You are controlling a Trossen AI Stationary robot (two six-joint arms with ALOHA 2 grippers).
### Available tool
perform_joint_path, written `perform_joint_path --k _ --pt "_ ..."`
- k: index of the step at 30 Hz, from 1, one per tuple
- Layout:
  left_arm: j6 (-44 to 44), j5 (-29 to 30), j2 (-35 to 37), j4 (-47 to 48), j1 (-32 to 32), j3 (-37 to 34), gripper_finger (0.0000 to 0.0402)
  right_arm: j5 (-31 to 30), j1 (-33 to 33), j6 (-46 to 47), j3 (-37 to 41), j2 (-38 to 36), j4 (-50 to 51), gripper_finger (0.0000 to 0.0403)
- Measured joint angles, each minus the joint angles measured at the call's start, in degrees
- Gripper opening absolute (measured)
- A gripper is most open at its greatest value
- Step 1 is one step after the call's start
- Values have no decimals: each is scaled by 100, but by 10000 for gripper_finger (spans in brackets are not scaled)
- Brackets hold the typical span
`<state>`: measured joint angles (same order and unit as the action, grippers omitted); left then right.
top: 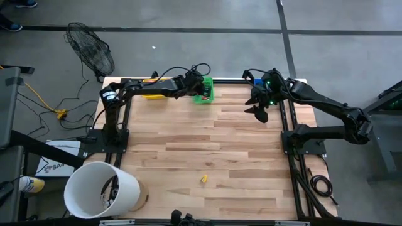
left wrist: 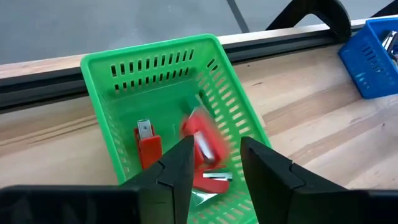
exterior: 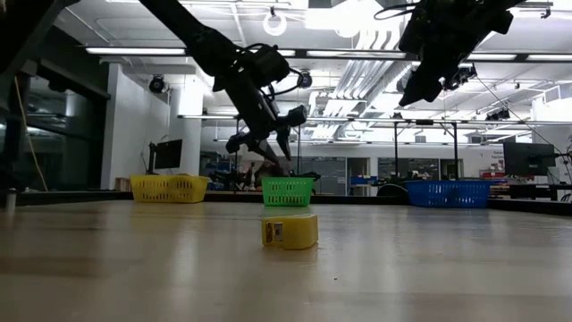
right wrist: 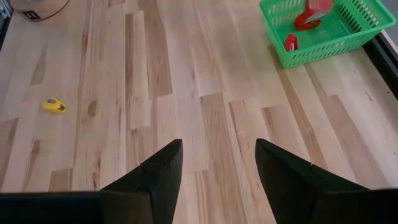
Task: Pick and place Stapler, Stapler remover, tape
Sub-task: Put the red stapler into the green basket, then put the yellow stapler into the green basket
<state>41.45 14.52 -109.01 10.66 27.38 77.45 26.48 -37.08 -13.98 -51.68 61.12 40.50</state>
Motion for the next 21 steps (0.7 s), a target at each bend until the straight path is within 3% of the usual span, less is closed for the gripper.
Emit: perform_joint_path --k 11,21 --pt "259 -101 0 208 0 0 131 10 0 -17 0 0 122 193" --pt "-483 -1864 192 876 -112 19 131 25 -2 -126 0 0 393 193"
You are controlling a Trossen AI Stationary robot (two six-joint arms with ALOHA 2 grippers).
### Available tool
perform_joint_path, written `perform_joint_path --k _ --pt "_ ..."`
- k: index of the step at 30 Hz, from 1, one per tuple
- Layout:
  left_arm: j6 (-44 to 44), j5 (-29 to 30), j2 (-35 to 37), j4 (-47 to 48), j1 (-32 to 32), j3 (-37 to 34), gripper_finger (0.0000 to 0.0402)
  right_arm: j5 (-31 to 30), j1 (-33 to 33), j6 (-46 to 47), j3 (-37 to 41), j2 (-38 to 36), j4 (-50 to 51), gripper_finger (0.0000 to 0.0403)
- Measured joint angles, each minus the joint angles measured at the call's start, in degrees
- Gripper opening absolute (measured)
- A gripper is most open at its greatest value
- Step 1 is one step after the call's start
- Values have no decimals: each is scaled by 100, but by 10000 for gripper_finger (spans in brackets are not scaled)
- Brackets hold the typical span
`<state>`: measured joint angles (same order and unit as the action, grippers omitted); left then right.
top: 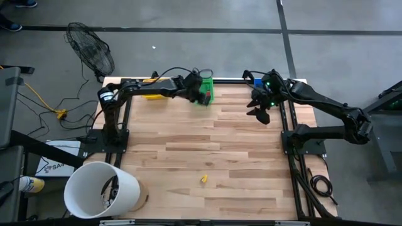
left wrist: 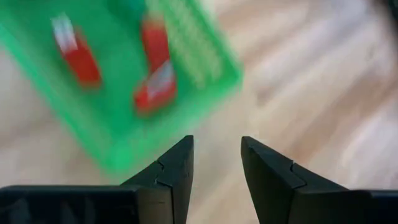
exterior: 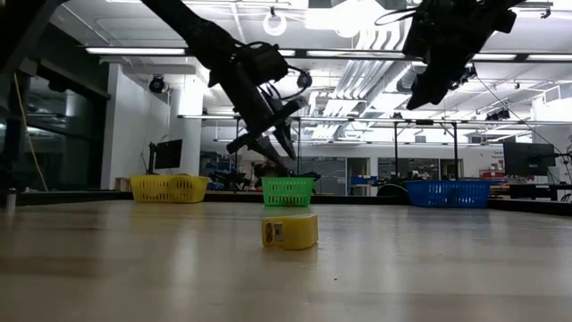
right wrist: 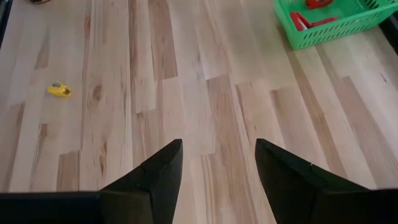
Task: Pick and place Stapler, Stapler remover, tape
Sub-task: Put the yellow stapler into the green basket
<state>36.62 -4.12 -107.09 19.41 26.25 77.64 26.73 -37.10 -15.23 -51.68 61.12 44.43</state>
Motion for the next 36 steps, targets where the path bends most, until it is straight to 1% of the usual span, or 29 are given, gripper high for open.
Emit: perform_joint_path --k 2,4,6,8,10,15,25,31,34,36 --pt "-46 -136 74 464 -123 -21 131 -1 1 -23 0 0 32 193" --pt "-38 -110 94 734 -295 -4 131 -1 2 -25 0 0 30 193" --pt "48 -106 203 1243 -464 -26 131 -1 1 -55 0 0 32 193" --pt "244 -31 259 1392 -693 -8 131 -3 0 -102 0 0 37 193" --pt "442 -5 347 1774 -922 -14 131 -3 1 -146 0 -1 37 193" --pt "1050 9 388 2149 -1583 31 131 -20 0 -193 0 -2 26 193" --pt "2299 -13 394 2110 -2793 47 131 -22 0 -329 0 -2 32 193" --pt "2535 -263 394 2100 -3382 47 131 -20 0 -407 0 -2 32 193" --pt "2533 -502 394 2093 -3593 47 131 -22 0 -414 0 -2 33 193" --pt "2543 -562 394 2045 -3700 47 131 -22 0 -421 0 -2 33 193"
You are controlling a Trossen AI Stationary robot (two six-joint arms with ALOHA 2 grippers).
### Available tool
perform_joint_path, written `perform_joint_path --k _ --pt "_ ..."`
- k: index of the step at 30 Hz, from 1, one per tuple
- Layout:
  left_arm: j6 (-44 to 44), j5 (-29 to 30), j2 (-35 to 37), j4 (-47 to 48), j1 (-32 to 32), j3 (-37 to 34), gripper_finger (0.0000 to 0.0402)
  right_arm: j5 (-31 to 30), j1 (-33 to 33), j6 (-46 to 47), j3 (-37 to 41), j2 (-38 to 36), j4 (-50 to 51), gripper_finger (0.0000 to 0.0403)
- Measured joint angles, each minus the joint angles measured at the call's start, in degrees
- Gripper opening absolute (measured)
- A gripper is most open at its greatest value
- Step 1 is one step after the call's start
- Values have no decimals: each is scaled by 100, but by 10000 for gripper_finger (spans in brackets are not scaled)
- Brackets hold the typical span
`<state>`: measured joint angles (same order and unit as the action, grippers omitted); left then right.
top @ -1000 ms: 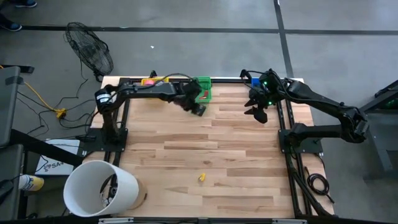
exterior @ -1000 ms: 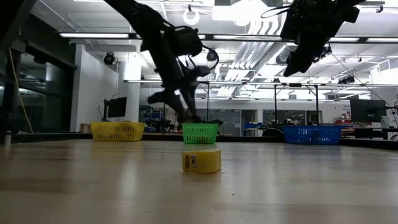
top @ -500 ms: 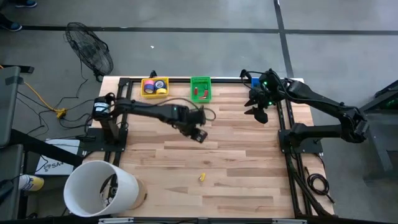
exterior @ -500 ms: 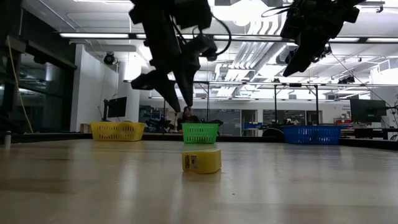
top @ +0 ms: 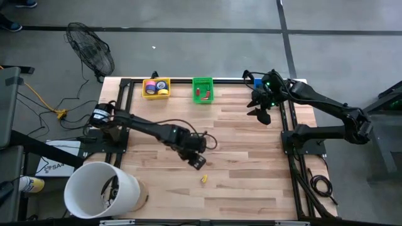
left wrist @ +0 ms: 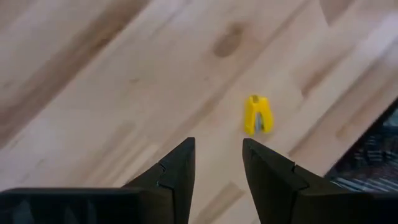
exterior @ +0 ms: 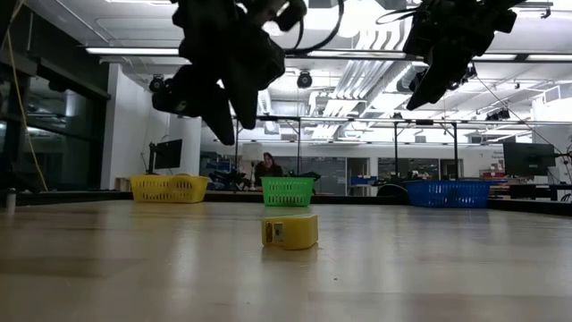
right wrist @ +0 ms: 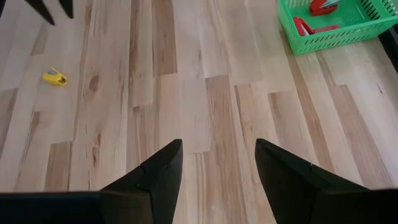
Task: Pick and place Stapler, Stapler remover, tape
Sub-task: Put the yellow stapler into the green basket
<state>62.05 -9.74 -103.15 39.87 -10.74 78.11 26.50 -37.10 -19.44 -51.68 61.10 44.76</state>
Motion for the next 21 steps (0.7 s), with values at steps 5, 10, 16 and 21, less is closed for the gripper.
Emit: perform_joint_path --k 5,10,16,21 --pt "-27 144 0 -613 -180 -1 131 0 0 -13 0 0 0 193" --pt "-27 127 0 -1186 -164 0 131 1 0 -11 0 0 1 193" --pt "-164 125 -2 -1340 -166 0 131 0 0 -6 0 0 1 193" --pt "-229 162 -2 -1327 -177 0 131 2 0 -6 0 0 3 193"
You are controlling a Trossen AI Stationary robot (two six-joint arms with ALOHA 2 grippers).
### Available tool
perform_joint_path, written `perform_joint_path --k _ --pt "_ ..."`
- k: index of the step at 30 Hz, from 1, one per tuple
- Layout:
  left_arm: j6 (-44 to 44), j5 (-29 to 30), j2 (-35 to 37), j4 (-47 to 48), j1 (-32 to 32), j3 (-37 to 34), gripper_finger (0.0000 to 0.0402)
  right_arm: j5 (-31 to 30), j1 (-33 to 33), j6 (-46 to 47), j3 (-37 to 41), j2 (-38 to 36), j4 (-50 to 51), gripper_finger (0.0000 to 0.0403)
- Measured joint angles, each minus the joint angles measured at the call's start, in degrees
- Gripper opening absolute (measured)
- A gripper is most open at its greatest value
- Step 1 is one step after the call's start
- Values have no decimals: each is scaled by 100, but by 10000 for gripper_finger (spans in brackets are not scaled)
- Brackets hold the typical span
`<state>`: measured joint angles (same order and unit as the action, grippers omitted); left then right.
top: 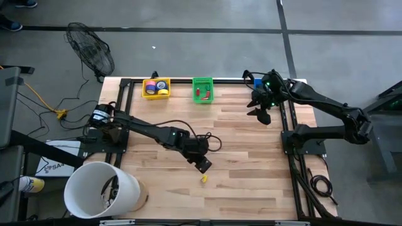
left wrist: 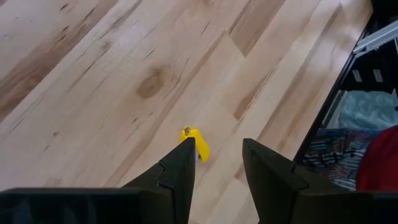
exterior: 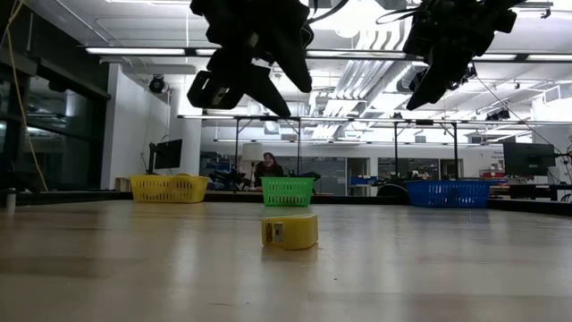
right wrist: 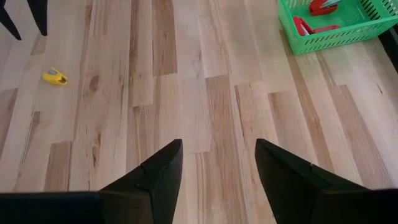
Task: Pick and place Stapler, Stapler remover, tape
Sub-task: Put the yellow stapler into the green basket
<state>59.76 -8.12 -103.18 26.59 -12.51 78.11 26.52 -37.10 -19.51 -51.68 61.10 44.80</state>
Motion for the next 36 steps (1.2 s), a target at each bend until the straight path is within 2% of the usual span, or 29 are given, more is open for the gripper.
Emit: perform_joint_path --k 10,17,23,28,36 --pt "-214 -227 0 -33 -48 0 131 0 1 15 0 0 47 193" --pt "-251 -17 0 -32 -189 0 134 0 0 17 0 0 59 193" --pt "-249 124 -22 -6 -222 0 184 0 2 17 0 0 59 193" --pt "-427 -73 -83 -11 -222 -2 235 0 0 60 0 0 59 193" --pt "-591 -225 -299 -198 -227 -5 245 0 2 142 0 0 59 193"
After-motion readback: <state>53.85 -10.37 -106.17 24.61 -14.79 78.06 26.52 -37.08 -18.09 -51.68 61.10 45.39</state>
